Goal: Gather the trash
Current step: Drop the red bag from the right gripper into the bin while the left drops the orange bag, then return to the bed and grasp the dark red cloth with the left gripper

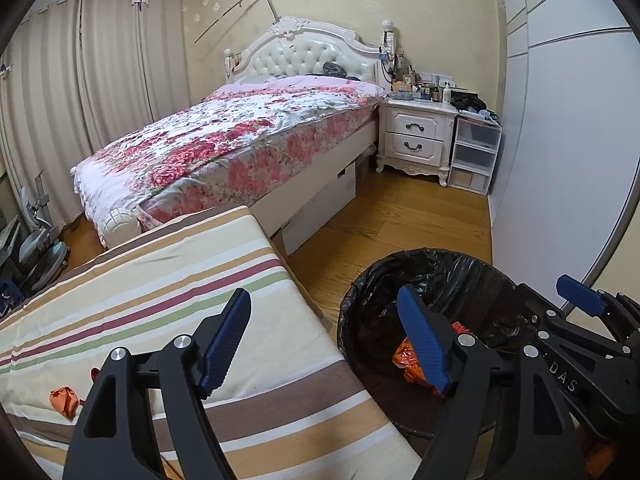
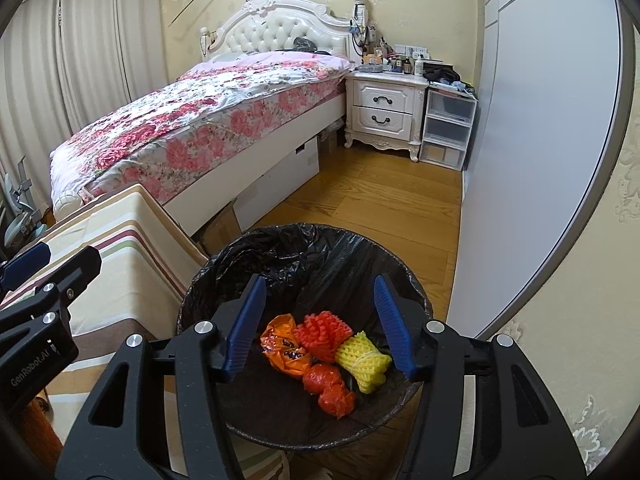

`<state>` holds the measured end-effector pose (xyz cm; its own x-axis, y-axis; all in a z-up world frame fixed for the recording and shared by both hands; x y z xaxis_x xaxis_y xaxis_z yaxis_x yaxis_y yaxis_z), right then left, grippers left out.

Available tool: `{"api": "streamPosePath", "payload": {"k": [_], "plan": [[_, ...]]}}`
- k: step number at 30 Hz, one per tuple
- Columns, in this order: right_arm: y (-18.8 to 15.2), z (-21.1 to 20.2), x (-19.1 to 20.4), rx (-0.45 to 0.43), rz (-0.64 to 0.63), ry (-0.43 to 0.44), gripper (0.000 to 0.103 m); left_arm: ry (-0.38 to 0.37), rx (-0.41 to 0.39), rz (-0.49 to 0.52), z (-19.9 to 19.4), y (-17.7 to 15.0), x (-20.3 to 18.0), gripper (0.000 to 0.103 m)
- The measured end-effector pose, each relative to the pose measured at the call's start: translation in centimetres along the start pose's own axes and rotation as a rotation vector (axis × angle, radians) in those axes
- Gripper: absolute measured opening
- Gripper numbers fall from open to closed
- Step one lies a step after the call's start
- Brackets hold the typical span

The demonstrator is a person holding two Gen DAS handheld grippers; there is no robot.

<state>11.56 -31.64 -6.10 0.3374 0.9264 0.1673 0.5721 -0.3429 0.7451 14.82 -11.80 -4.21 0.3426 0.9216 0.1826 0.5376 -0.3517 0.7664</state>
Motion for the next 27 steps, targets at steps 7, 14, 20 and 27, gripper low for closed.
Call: {"api": "streamPosePath", "payload": {"k": [7, 14, 20, 27], "plan": [[-0.9, -1.2, 1.9, 0.003, -0.026, 0.033, 0.057, 0.038, 0.013, -0.011, -1.6, -1.0, 2.2, 0.074], [-2.2, -2.2, 5.0, 0.029, -0.052, 0.096, 0.057, 0.106, 0.051, -0.066, -3.1, -3.5, 6.8, 0.074], [-3.1, -3.0, 8.4, 0.040, -0.096, 0.148, 0.057, 0.171, 0.068, -0.138, -4.8, -5.9, 11.7, 0.074], [-4.6, -3.7, 12.9, 0.059, -0.160, 0.204, 0.057, 0.241, 0.105, -0.216, -5.9, -9.2, 16.6, 0.074]]}}
Point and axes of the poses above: each gripper's, at about its wrist camera, not at the fingertips, and z roughly the way its jaws point, x to its left, y to its top, the point moved 5 cm from there along z, roughly the way its jaws point, and after that the axes turned 9 degrees about z, right-handed, at the moved point
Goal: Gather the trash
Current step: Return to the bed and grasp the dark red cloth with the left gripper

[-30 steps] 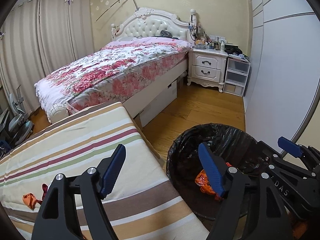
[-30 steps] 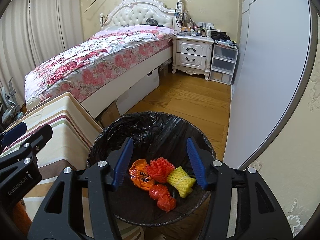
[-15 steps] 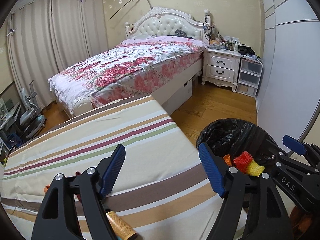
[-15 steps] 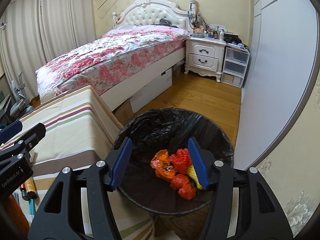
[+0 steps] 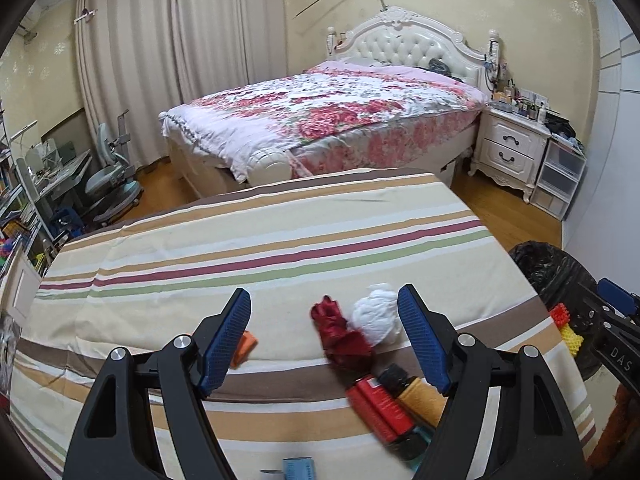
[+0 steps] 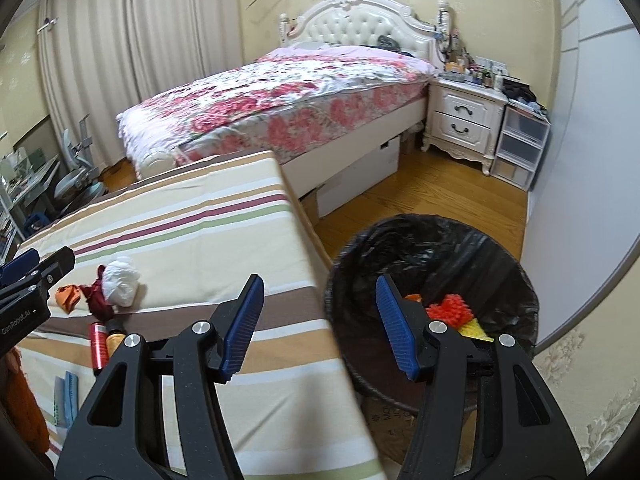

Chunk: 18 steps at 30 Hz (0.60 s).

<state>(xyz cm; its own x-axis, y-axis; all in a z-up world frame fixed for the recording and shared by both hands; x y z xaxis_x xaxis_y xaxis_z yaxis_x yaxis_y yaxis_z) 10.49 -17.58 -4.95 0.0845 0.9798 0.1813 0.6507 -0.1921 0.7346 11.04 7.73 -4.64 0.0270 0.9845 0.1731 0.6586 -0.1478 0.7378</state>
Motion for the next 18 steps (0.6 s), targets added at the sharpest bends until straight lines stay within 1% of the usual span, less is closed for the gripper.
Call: {"api": "streamPosePath", "payload": {"k": [7, 10, 14, 18], "plan": [[-0.8, 0.6, 3.8, 0.024, -0.062, 0.033, 0.057, 0.023, 0.036, -0.049, 0.6, -1.9, 2.9, 0.074], [-1.1, 0.8, 4.8, 0.031, -0.078, 0.038, 0.057, 0.009, 0.048, -0.046, 0.9, -2.4, 2.9, 0.074], [-1.4, 1.2, 5.1, 0.041, -0.082, 0.035, 0.057, -0.008, 0.049, -0.018, 1.5, -2.1, 1.9, 0.074], [-1.6, 1.4, 4.9, 0.048, -0.077, 0.029, 0.057, -0.011, 0.083, 0.000, 2.8, -2.6, 1.6, 0.074]]}}
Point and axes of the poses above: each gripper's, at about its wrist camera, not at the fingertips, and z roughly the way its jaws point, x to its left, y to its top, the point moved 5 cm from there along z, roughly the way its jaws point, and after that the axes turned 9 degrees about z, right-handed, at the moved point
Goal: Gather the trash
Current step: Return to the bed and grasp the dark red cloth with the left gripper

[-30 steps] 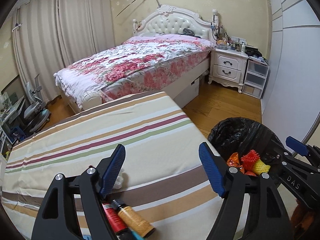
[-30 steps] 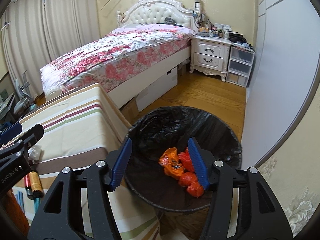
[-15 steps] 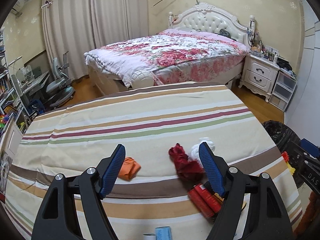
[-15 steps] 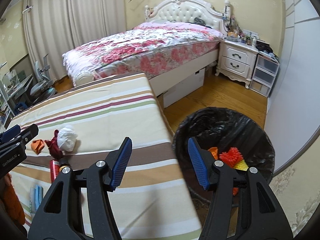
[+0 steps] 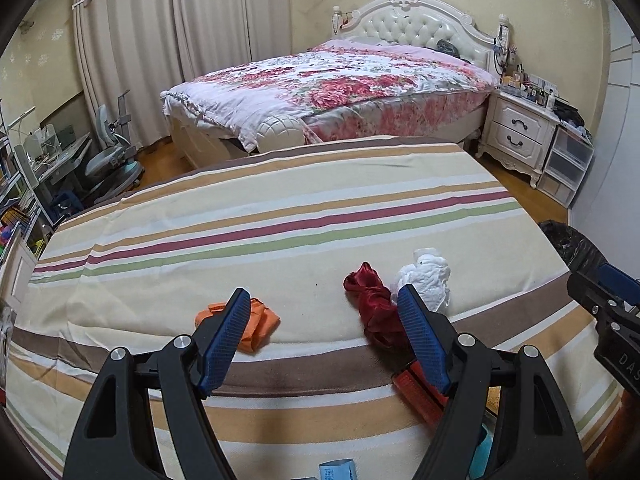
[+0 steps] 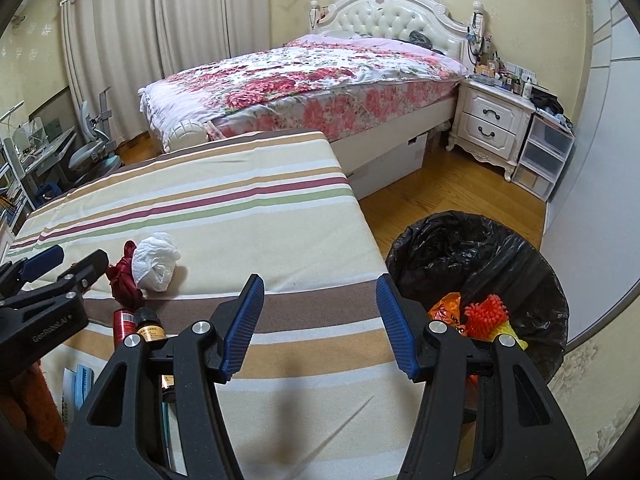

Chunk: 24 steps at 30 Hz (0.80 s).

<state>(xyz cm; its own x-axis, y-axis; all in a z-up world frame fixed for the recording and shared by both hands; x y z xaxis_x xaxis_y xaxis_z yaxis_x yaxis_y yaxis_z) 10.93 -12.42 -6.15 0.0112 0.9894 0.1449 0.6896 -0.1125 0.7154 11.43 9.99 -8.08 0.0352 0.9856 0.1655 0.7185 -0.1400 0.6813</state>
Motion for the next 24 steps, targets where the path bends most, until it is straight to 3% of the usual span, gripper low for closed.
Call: {"api": "streamPosePath", "payload": {"k": [7, 16, 21, 24], "plan": [[-0.5, 0.6, -0.2, 0.013, 0.006, 0.003, 0.057, 0.019, 0.055, -0.031, 1.1, -0.8, 1.8, 0.074], [-0.8, 1.0, 0.2, 0.023, -0.001, 0.009, 0.057, -0.044, 0.041, -0.022, 0.6, -0.2, 0.6, 0.074], [-1.0, 1.1, 0.1, 0.026, 0.005, 0.008, 0.057, -0.085, 0.064, -0.029, 1.1, -0.4, -0.1, 0.066], [-1.1, 1.1, -0.1, 0.028, 0.006, 0.011, 0.057, -0.102, 0.081, -0.028, 1.5, -0.7, -0.3, 0.056]]}}
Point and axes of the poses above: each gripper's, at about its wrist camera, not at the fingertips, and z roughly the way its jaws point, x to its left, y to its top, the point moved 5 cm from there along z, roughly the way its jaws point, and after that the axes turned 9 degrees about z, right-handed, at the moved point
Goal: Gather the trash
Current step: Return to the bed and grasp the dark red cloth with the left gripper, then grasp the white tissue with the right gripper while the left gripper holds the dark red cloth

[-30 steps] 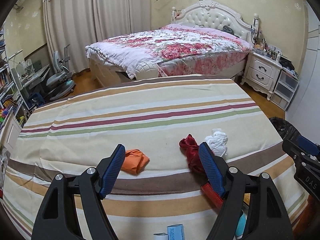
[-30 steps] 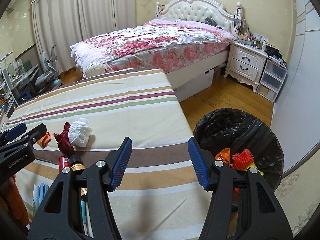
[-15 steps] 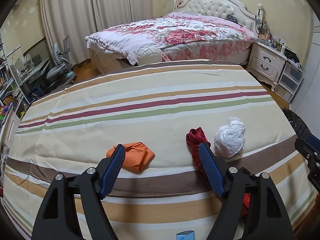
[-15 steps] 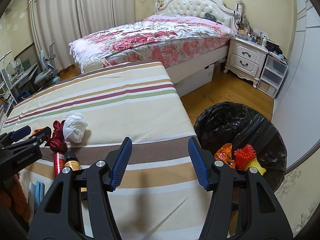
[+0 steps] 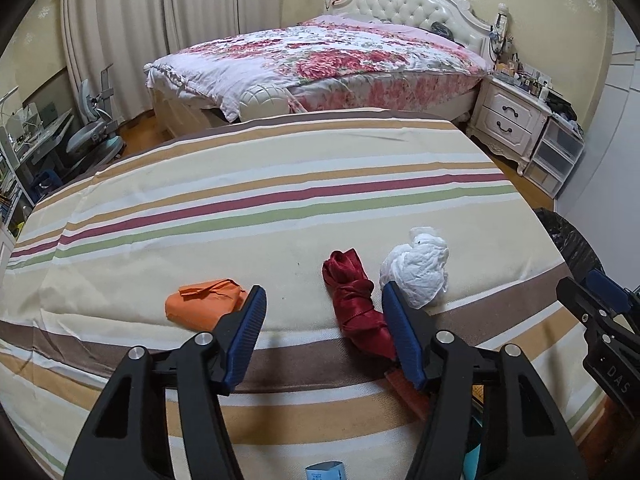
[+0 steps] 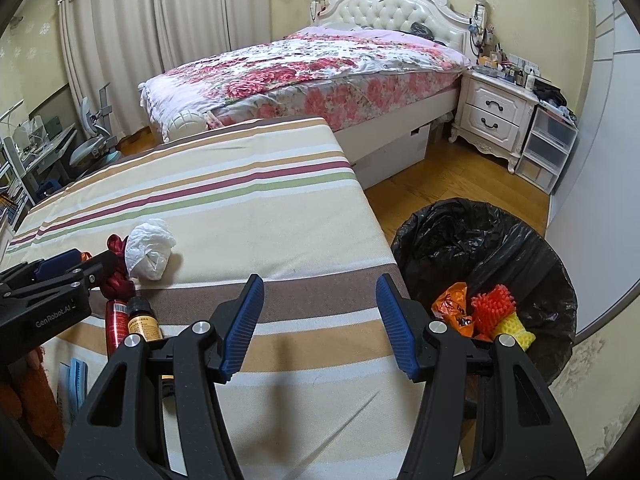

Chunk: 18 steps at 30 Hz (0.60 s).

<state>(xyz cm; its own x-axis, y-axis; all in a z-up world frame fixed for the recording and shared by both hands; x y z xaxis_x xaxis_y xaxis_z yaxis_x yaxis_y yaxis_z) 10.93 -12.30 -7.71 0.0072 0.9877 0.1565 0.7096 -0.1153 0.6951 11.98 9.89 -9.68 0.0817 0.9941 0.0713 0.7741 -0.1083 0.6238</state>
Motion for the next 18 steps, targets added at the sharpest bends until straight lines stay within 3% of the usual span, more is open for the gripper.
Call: {"api": "streamPosePath", "payload": {"k": [6, 18], "plan": [[-0.2, 0.0, 0.0, 0.000, -0.002, 0.004, 0.057, -0.083, 0.037, -0.021, 0.7, -0.5, -0.1, 0.025], [-0.1, -0.4, 2.8, -0.003, -0.058, 0.035, 0.057, -0.074, -0.037, -0.024, -2.0, 0.1, 1.1, 0.023]]}}
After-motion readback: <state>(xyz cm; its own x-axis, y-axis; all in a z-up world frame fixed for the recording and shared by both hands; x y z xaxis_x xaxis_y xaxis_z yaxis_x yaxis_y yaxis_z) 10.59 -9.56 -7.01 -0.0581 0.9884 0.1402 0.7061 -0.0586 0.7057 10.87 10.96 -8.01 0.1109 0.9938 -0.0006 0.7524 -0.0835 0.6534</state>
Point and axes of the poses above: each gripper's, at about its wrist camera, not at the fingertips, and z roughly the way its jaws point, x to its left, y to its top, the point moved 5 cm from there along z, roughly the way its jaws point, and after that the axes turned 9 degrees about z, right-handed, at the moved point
